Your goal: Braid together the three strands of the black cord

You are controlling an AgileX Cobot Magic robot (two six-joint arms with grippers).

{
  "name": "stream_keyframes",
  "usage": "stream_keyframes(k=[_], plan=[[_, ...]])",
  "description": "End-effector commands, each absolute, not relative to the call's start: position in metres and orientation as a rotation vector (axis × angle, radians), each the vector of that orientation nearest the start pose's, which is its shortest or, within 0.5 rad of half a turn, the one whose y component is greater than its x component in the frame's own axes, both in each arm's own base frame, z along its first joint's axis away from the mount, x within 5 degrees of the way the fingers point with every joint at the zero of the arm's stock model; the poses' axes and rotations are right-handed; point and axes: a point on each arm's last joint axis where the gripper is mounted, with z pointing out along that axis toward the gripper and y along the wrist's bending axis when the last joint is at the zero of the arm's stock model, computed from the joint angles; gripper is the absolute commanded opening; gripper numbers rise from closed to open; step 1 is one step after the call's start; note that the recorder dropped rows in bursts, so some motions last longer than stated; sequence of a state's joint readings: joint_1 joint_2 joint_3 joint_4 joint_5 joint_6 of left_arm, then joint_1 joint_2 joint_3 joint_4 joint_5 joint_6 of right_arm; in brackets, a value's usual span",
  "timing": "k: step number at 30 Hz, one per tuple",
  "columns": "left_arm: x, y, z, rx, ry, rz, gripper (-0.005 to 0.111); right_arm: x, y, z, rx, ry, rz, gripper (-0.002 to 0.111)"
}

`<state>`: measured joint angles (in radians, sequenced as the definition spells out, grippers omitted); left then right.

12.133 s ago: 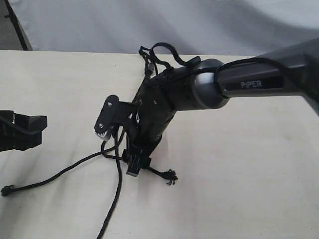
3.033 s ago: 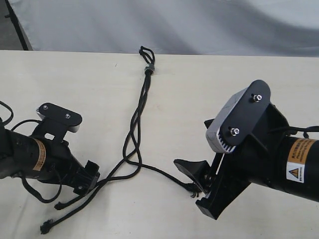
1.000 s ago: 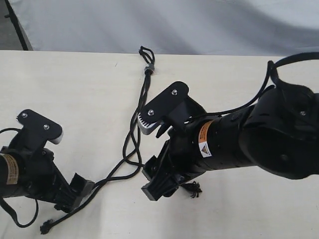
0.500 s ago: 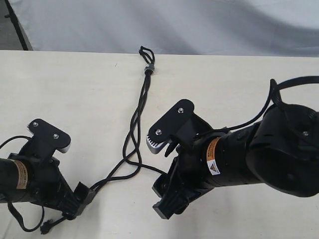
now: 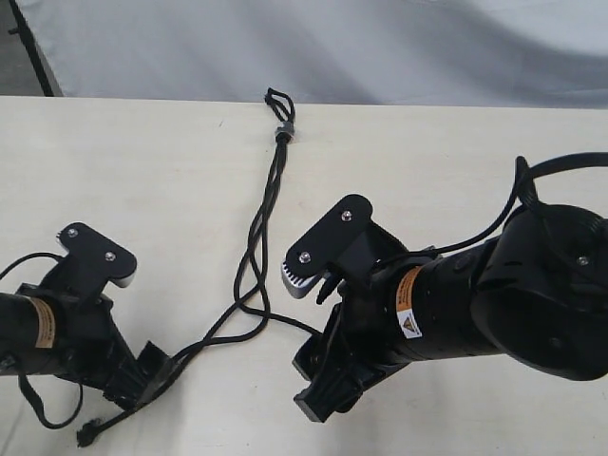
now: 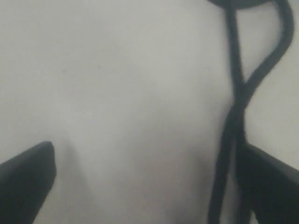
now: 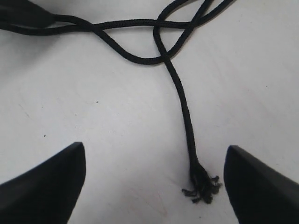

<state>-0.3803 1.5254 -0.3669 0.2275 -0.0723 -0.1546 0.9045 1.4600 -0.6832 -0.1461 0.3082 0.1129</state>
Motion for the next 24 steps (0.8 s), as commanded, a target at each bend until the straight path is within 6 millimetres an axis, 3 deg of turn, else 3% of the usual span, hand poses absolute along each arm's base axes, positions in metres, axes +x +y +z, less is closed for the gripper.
stream_keyframes(k=[1,9,19,24], plan=[[0.205,-0.062,0.121,0.501,2.536,-0.089,0.097,0.167,0.203,0.19,-1.142,2.312,0.274,0.076],[0.201,-0.074,0.121,0.577,2.521,-0.11,0.097,0.167,0.203,0.19,-1.157,2.303,0.269,0.076],[0.199,-0.073,0.122,0.577,2.528,-0.102,0.097,0.167,0.203,0.19,-1.167,2.298,0.265,0.076],[0.198,-0.073,0.109,0.592,2.594,-0.091,0.097,0.167,0.204,0.19,-1.165,2.295,0.268,0.076]])
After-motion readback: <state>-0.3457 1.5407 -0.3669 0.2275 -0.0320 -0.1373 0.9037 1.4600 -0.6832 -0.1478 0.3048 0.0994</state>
